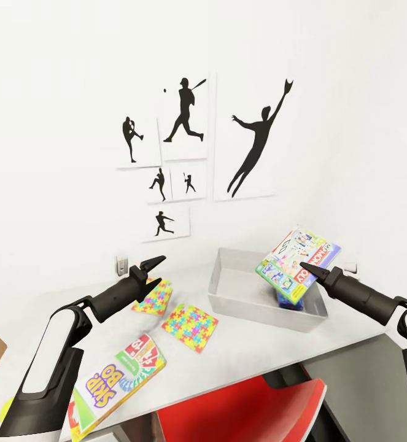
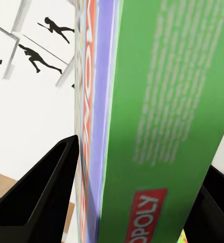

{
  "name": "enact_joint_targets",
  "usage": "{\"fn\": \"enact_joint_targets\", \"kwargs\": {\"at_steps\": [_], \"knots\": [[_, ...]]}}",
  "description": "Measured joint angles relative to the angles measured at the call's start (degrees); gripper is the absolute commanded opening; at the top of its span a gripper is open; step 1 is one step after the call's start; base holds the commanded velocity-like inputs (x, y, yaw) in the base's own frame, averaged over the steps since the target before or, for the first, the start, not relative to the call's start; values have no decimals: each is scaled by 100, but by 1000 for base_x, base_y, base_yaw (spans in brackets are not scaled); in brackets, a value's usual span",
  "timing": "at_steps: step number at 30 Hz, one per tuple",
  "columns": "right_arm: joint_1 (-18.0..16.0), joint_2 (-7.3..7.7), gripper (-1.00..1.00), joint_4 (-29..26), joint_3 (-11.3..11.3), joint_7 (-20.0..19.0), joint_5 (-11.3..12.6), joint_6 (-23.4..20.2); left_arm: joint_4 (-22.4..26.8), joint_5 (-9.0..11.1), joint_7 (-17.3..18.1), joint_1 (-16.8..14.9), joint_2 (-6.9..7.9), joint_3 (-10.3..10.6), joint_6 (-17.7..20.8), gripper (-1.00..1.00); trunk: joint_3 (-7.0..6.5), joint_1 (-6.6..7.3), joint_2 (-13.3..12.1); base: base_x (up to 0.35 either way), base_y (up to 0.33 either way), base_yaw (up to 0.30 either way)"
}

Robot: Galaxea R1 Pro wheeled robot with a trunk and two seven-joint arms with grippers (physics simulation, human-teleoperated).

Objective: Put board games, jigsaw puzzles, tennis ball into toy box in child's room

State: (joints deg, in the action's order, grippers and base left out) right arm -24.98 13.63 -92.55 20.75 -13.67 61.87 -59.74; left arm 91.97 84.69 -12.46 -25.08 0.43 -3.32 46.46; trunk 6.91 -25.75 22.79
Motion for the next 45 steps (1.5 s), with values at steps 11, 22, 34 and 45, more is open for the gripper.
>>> {"fn": "enact_joint_targets", "kwargs": {"at_steps": [11, 22, 34, 45], "knots": [[0, -1, -100, -1, -1, 0, -2, -1, 0, -2, -3, 1, -3, 3, -1, 100, 0, 0, 0, 1, -64, 23], [-1, -1, -100, 1, -1, 0, -2, 0, 2, -3, -9, 2, -6, 3, -1, 100, 0, 0, 1, 0, -82, 221], [0, -3, -100, 0, 0, 0, 2, 0, 0, -4, -3, 0, -6, 9, -4, 100, 0, 0, 0, 3, -12, 49], [24, -27, -100, 2, 0, 0, -1, 0, 0, -4, 1, 0, -7, 12, -9, 100, 0, 1, 0, 78, -134, 4]]}}
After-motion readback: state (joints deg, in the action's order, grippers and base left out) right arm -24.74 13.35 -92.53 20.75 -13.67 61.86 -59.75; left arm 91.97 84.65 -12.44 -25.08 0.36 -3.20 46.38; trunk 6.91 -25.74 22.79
